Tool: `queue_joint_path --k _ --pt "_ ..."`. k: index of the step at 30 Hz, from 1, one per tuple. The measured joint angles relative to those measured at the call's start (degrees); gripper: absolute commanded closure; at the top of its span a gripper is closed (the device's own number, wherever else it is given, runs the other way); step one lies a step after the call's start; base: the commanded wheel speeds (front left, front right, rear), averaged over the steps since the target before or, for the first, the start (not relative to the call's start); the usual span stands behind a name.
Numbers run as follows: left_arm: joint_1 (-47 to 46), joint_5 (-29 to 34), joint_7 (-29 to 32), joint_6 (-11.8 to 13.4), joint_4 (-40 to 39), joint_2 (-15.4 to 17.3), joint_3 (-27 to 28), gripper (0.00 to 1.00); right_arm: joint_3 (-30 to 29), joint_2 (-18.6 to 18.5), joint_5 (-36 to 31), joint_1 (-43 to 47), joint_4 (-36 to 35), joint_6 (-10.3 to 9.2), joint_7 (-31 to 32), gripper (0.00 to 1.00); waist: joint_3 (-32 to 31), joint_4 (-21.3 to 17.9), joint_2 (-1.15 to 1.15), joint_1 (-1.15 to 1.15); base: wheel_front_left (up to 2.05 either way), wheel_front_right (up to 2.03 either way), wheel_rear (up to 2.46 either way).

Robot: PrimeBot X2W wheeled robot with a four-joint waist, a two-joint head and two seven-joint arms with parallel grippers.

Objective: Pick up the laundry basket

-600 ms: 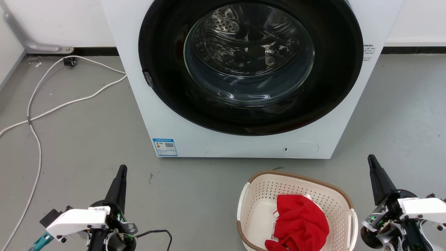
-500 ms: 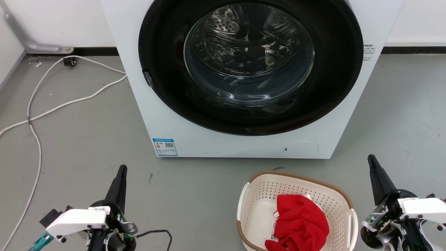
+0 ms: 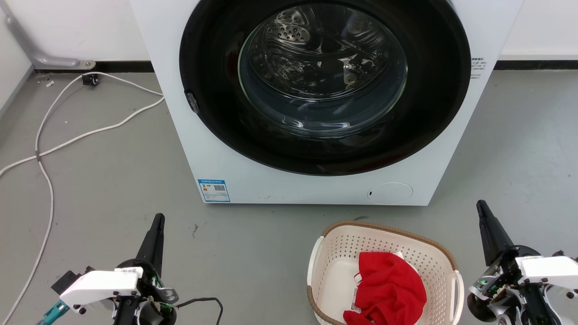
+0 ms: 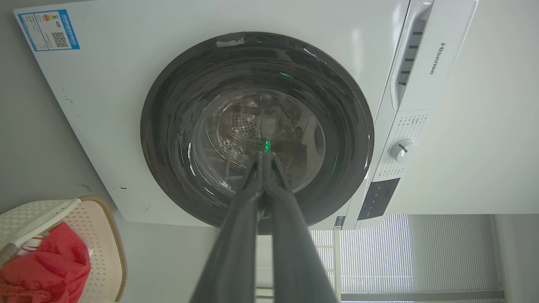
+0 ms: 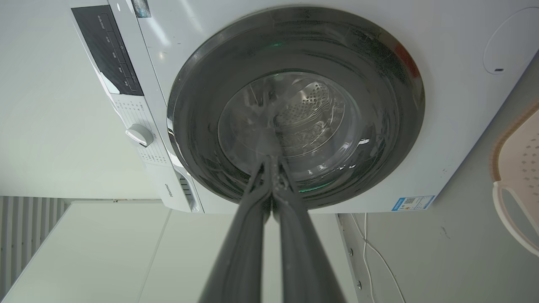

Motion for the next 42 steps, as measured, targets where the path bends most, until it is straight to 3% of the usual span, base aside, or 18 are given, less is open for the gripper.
queue_joint_path --k 12,13,23,37,42 --pt "-0.01 0.00 0.00 0.00 0.00 0.00 0.00 1.00 0.00 0.00 0.00 0.00 0.00 0.00 0.00 1.00 0.00 0.00 0.00 0.00 0.00 0.00 0.00" --pt "0.08 0.01 -0.02 0.01 0.22 -0.01 -0.02 0.00 -0.01 0.01 -0.01 0.03 0.26 0.00 0.00 0.00 0.00 0.00 0.00 0.00 0.00 0.00 0.00" --pt "2.19 2.30 -2.00 0.09 0.68 -0.23 -0.53 0.00 -0.18 0.16 -1.68 1.89 1.82 -0.01 -1.79 0.00 0.06 -0.05 0.00 0.00 0.00 0.00 0.00" --pt "2.19 19.91 -5.58 2.45 -4.79 -0.21 -2.68 0.00 0.05 0.16 -21.57 3.08 -4.67 -0.01 -5.56 0.00 0.36 -0.26 0.00 0.00 0.00 0.00 0.00" --pt "2.22 27.32 -6.88 3.96 -6.54 -0.22 -4.31 0.00 1.63 0.16 -31.38 3.36 -7.26 -0.01 -6.86 0.00 0.49 -0.32 0.00 0.00 0.00 0.00 0.00"
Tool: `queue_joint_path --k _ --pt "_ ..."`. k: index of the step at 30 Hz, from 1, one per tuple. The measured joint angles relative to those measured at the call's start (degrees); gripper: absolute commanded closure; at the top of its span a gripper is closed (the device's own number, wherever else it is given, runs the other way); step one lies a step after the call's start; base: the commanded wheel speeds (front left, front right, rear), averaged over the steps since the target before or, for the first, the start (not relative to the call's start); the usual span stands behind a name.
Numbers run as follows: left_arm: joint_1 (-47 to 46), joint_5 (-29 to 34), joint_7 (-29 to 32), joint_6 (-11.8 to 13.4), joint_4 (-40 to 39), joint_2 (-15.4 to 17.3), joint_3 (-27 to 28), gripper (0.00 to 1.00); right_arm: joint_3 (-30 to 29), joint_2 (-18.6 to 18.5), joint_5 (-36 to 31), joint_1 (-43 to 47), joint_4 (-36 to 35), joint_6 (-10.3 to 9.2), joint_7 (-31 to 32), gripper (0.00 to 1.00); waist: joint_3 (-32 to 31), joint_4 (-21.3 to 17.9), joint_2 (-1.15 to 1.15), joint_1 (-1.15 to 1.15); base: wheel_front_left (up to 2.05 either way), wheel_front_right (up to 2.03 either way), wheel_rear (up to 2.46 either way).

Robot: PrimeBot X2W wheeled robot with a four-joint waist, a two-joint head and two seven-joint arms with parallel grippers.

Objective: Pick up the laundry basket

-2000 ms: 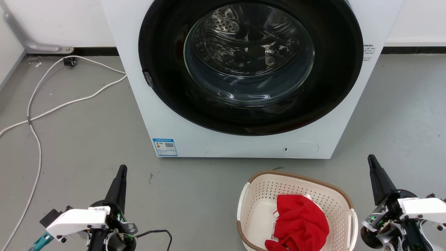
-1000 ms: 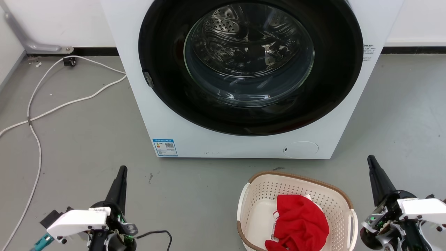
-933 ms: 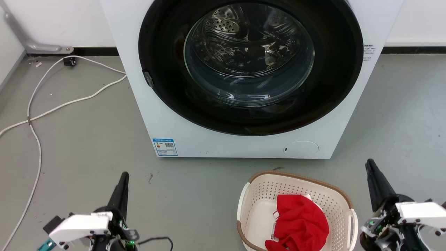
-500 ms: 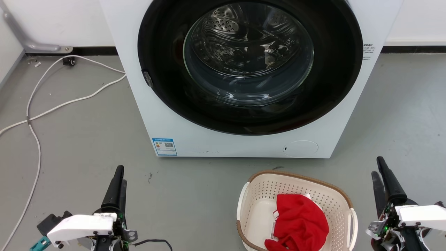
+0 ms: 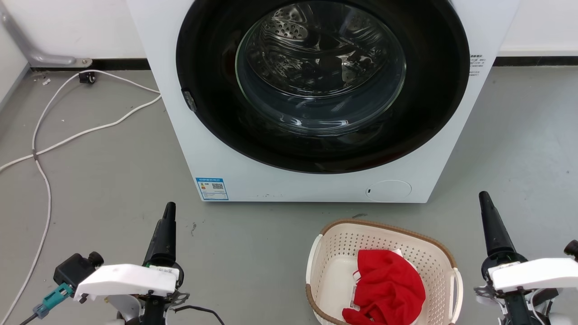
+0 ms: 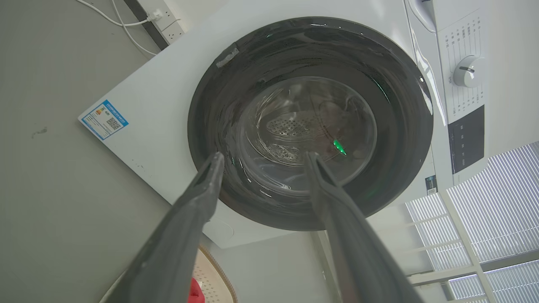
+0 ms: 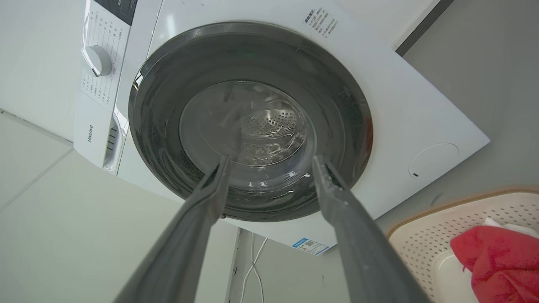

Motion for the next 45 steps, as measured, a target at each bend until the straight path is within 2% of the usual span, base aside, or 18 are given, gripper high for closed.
queue_joint_path --k 4,17,30,45 --pt "0.12 5.48 -1.14 0.69 -1.35 0.02 -1.00 0.00 1.03 0.00 -7.09 1.12 -1.56 0.00 -1.11 0.00 0.11 -0.03 0.00 0.00 0.00 0.00 0.00" --pt "1.06 17.05 -3.75 2.01 -4.53 0.04 -2.52 0.00 1.77 0.00 -20.78 2.20 -4.89 0.00 -3.79 0.00 0.35 -0.23 0.00 0.01 0.00 0.00 0.00" --pt "1.54 26.76 -6.01 3.45 -6.79 0.05 -3.78 0.00 2.69 -0.01 -32.12 3.48 -7.23 0.00 -6.04 0.00 0.50 -0.17 0.00 0.00 0.00 0.00 0.00" --pt "2.74 36.55 -8.45 2.96 -9.21 0.08 -4.32 0.00 3.23 -0.02 -42.94 4.78 -9.96 0.00 -8.38 0.00 0.68 -0.28 0.00 0.00 0.00 0.00 0.00"
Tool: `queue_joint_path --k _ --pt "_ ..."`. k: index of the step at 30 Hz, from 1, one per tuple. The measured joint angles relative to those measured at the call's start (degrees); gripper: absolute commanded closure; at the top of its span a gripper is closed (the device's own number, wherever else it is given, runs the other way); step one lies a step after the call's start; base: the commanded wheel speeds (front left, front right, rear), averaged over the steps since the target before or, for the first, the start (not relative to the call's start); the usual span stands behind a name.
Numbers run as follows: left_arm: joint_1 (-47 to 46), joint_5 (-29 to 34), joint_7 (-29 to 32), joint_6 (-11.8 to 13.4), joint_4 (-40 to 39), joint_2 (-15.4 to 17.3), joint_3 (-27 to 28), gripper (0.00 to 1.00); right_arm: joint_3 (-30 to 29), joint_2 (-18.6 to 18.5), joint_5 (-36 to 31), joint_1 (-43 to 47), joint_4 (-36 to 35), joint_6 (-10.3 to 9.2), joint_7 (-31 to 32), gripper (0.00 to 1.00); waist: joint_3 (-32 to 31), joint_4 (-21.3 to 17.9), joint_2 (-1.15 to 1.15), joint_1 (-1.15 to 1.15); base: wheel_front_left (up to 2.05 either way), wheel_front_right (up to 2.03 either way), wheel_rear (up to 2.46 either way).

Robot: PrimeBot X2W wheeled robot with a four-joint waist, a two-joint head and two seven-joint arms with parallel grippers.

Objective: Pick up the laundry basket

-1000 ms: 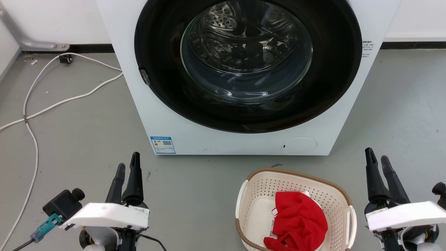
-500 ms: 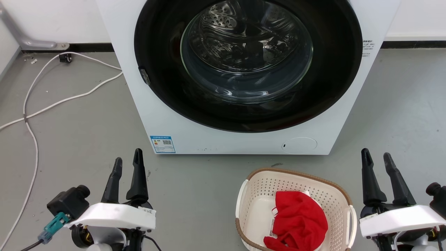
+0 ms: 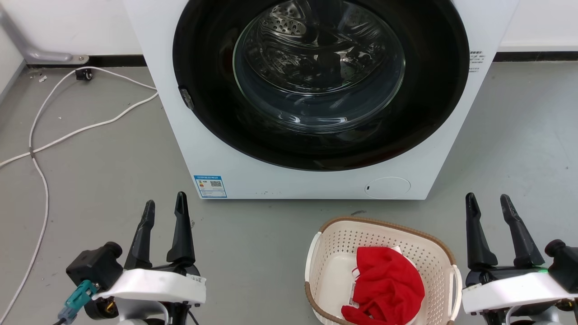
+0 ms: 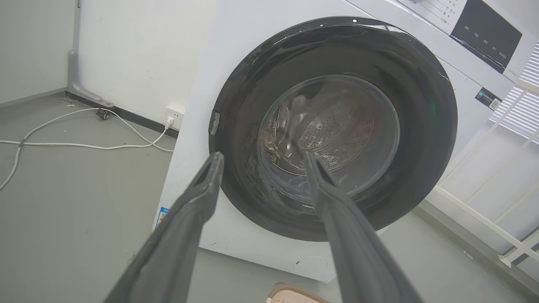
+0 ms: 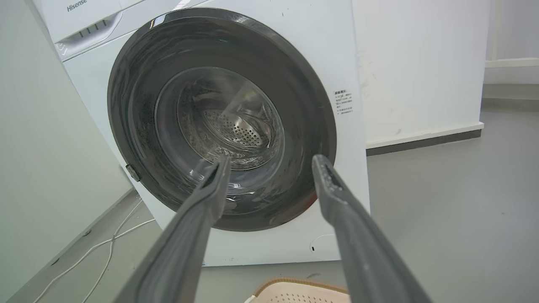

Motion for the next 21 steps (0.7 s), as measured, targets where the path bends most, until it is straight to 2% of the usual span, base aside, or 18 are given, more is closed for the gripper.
queue_joint_path --k 21 --pt "1.46 11.22 -2.63 0.99 -1.07 0.02 -0.85 0.00 0.74 -0.02 -13.21 1.92 -3.16 0.01 -2.81 0.00 0.22 0.08 0.00 0.00 0.00 0.00 0.00"
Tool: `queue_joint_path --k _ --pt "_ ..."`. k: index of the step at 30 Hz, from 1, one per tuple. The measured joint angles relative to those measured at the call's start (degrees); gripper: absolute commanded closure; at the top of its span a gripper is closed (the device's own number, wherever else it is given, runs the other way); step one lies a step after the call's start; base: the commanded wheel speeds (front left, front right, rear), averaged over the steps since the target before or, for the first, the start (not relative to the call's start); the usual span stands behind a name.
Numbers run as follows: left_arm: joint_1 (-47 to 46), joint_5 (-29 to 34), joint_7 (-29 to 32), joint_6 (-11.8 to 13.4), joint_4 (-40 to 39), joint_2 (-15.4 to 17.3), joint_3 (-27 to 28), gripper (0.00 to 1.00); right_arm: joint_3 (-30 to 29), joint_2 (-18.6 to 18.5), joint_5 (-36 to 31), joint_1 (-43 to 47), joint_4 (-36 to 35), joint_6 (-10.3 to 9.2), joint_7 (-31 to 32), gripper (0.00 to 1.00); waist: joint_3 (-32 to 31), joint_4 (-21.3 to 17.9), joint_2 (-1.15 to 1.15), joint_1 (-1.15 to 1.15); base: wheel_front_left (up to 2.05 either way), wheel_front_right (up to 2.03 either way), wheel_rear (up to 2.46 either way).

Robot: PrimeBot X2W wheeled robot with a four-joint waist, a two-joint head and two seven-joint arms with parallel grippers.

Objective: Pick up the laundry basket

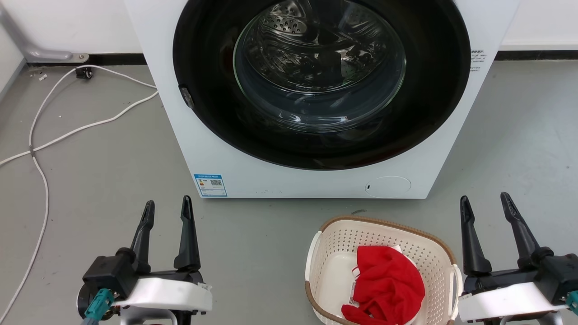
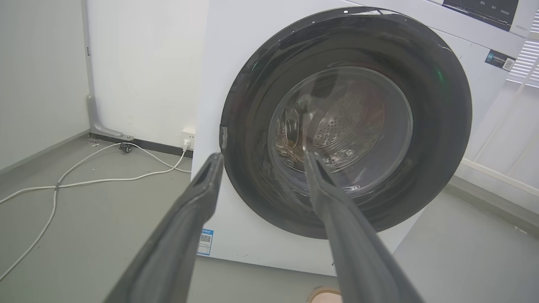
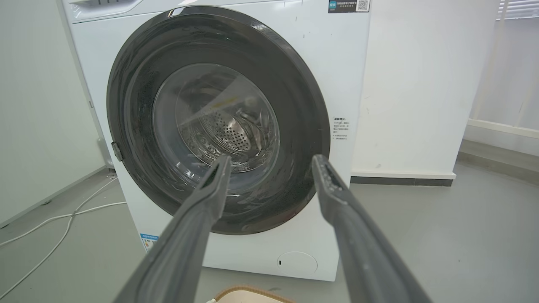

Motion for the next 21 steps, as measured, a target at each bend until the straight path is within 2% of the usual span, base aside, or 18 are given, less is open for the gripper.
queue_joint_path --k 13,21 --pt "0.33 6.17 -1.63 0.59 -1.56 0.02 -0.56 0.00 -0.18 -0.01 -5.84 0.42 -1.89 0.00 -1.65 0.00 0.14 -0.06 0.00 0.00 0.00 0.00 0.00" --pt "0.49 8.12 -2.46 -0.10 -1.90 0.02 -0.33 0.00 -0.16 -0.02 -9.69 1.01 -2.86 0.00 -2.41 0.00 0.34 0.01 0.00 0.00 0.00 0.00 0.00"
